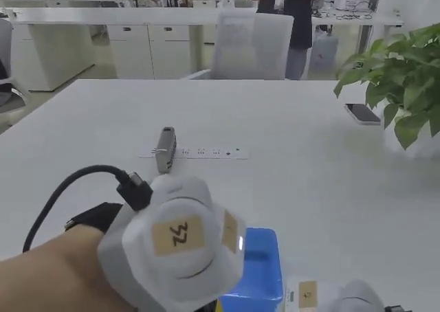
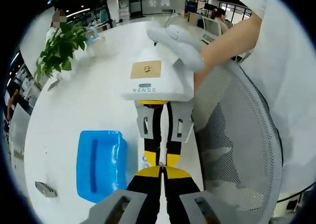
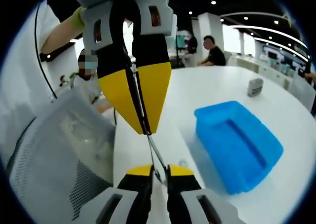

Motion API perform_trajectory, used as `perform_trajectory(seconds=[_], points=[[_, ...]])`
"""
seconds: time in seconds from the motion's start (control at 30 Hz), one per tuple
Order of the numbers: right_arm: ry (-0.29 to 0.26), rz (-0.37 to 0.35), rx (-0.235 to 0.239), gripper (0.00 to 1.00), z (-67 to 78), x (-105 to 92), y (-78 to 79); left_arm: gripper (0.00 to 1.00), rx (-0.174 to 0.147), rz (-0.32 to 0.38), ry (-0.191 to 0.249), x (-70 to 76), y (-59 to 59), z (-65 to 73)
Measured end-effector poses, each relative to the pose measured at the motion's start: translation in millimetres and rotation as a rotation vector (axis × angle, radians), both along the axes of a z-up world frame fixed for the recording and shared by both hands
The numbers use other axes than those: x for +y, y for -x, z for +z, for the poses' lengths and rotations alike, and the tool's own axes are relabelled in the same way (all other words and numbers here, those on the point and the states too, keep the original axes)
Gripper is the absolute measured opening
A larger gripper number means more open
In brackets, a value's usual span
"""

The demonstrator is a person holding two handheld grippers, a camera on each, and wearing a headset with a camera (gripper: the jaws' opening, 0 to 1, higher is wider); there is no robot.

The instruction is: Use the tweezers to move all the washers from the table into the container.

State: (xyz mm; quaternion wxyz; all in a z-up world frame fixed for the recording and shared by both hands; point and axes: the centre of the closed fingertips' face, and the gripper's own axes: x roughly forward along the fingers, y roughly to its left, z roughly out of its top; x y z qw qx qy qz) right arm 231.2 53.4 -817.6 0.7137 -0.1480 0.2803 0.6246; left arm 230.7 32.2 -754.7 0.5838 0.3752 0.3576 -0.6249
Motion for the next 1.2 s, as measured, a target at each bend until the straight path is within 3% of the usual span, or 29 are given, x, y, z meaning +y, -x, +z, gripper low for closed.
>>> perform_trajectory(seconds=[0.1, 0.3, 0.4, 0.5, 0.57, 0.7, 0.77, 0.83, 0.9, 0.97, 1.07, 1.13, 1.17, 1.2], points=[[0.01, -0.004, -0.008, 0.07, -1.9, -1.0, -0.2, 0.0, 0.012, 0.006, 0.018, -3.1, 0.7, -0.5], [-0.008, -0.011, -0.026, 0.08, 9.4, 3.2, 3.5, 0.0, 0.007, -0.007, -0.004, -0.9, 3.6, -4.0], [0.054, 0.002, -0.072, 0.06, 3.5, 1.3, 1.6, 0.0, 0.012, 0.003, 0.008, -1.7, 4.9, -5.2], [0.068, -0.001, -0.07, 0.04, 2.2, 2.4, 2.8, 0.0, 0.008, 0.016, 0.032, -4.2, 5.8, -7.8], [0.093, -0.003, -0.066, 0.03, 1.8, 0.2, 0.9, 0.0, -0.001, 0.074, 0.098, -11.2, 1.6, -7.3], [0.106, -0.036, -0.022, 0.03, 1.1, -1.7, -4.1, 0.09, 0.027, 0.182, 0.207, -15.8, -0.4, -3.7], [0.104, -0.043, -0.022, 0.02, 1.2, -1.6, -3.9, 0.12, 0.015, 0.247, 0.281, -17.1, -3.5, 1.1], [0.096, -0.056, -0.019, 0.02, 1.4, -1.9, -3.8, 0.17, 0.024, 0.336, 0.368, -15.9, -4.4, 7.7], [0.077, -0.09, 0.0, 0.02, 1.6, -3.7, -5.5, 0.23, 0.008, 0.436, 0.47, -11.5, -8.8, 16.8], [0.056, -0.132, 0.026, 0.03, 1.8, -5.7, -7.1, 0.31, -0.004, 0.548, 0.557, -2.3, -11.5, 24.9], [0.029, -0.175, 0.052, 0.03, 1.9, -7.6, -9.2, 0.43, -0.068, 0.696, 0.646, 18.9, -16.2, 33.9], [0.025, -0.19, 0.054, 0.03, 1.7, -8.2, -10.2, 0.5, -0.086, 0.791, 0.723, 31.2, -17.5, 41.5], [0.025, -0.194, 0.053, 0.03, 1.6, -8.2, -10.4, 0.53, -0.101, 0.868, 0.786, 41.5, -20.2, 47.5], [0.025, -0.199, 0.053, 0.03, 1.5, -8.5, -10.5, 0.58, -0.115, 0.915, 0.812, 49.4, -20.9, 50.0]])
